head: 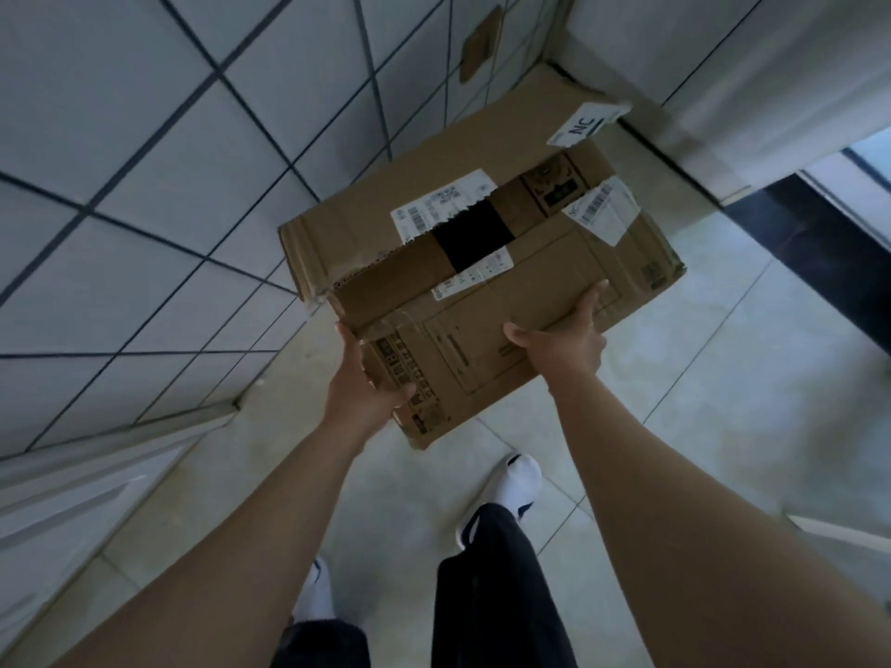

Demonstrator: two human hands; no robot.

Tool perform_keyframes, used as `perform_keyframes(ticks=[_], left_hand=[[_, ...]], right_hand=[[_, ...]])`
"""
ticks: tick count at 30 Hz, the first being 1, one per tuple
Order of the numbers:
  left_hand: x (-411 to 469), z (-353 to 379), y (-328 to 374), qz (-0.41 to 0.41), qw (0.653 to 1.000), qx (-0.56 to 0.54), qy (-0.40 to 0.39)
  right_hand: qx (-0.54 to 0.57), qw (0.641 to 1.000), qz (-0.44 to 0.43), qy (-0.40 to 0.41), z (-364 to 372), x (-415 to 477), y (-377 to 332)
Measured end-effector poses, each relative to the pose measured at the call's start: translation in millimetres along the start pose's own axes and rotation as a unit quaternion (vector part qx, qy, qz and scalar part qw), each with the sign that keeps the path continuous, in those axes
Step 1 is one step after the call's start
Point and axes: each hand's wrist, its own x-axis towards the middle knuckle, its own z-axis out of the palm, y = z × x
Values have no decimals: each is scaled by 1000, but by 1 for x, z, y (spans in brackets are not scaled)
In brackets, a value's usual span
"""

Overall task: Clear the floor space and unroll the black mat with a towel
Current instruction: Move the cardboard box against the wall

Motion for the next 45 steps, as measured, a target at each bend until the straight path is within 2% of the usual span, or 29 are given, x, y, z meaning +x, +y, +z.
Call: perform_keyframes(ticks=[4, 13, 22, 33, 39, 45], left_hand=[[20, 34, 47, -1, 999, 11, 41], [71, 101, 146, 18, 996, 13, 81], [100, 153, 225, -5, 996, -5, 89], [135, 194, 298, -28, 994, -79, 71], [149, 213, 323, -48, 988, -112, 99], [154, 226, 343, -59, 977, -159, 126]], right_hand=[[-9, 1000, -15, -7, -25, 39, -36], [-92, 994, -50, -17, -83, 137, -119], [-144, 986, -87, -13, -123, 223, -176], [-158, 982, -103, -26, -167, 288, -237], [-182, 974, -134, -31, -188, 310, -260], [-188, 974, -116, -54, -193, 319, -273]])
